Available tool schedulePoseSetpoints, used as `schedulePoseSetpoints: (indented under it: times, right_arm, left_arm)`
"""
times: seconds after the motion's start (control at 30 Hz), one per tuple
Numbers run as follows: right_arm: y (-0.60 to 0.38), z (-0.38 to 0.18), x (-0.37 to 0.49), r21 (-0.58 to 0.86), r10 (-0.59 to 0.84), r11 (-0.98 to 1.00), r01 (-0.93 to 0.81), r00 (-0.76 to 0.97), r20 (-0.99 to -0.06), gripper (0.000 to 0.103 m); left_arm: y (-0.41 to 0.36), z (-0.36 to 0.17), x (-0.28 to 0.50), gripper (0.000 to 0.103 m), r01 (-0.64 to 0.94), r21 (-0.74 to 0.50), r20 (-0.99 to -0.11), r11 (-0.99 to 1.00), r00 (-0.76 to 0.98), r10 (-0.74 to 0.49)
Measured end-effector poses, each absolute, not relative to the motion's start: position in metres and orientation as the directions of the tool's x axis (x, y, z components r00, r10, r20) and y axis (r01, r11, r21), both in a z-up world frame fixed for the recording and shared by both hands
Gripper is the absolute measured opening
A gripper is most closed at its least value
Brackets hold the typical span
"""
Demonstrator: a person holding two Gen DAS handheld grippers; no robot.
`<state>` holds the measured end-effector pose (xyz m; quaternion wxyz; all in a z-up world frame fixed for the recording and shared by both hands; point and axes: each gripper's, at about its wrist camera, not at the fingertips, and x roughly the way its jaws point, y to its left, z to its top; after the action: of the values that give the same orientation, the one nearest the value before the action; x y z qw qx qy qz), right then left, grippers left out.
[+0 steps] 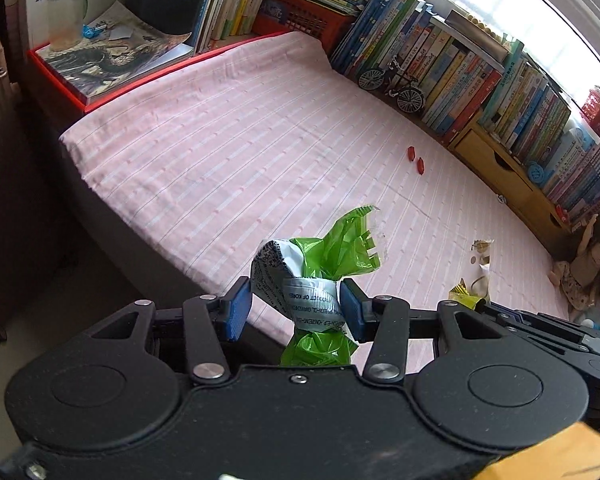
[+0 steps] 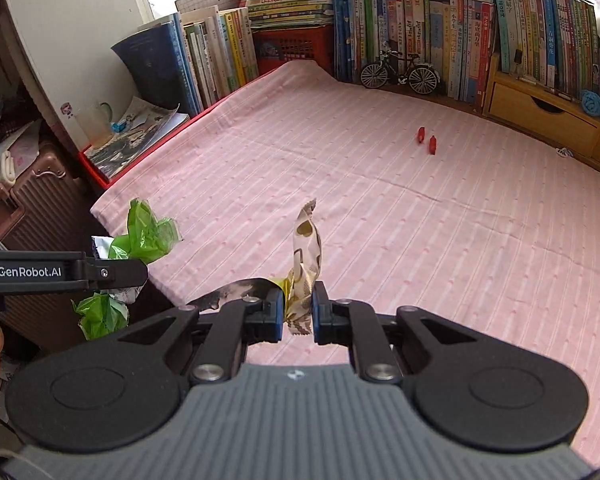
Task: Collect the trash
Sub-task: 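Carry the green bag and spotted wrapper with both tools over the bin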
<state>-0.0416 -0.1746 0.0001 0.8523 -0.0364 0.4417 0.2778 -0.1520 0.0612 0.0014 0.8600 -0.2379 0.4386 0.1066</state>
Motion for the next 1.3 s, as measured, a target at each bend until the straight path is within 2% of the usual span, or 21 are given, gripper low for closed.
schedulePoseSetpoints:
  times: [0.37, 0.9, 1.3]
  right_arm:
    - [-0.157, -0.016, -0.081, 0.189, 0.442, 0.822, -0.538, 0.391, -0.807, 0.018]
    - [-0.117, -0.089, -0.114, 0.202, 0.392, 0.754, -0.625, 0.181, -0.902, 0.019]
    - [-0.088, -0.138, -0.121, 0.21, 0.335, 0.725, -0.656, 0.069, -0.94, 0.022]
  left_arm:
    - [0.078, -0.027, -0.202, 0.046, -0.448, -0.289, -0.853, 0.846, 0.522, -0.014]
    - [0.107, -0.108, -0.248, 0.046, -0.566, -0.243, -0.936, 0.788, 0.349, -0.037]
    - [0.116, -0.17, -0.253, 0.046, -0.618, -0.192, -0.971, 0.762, 0.23, -0.058]
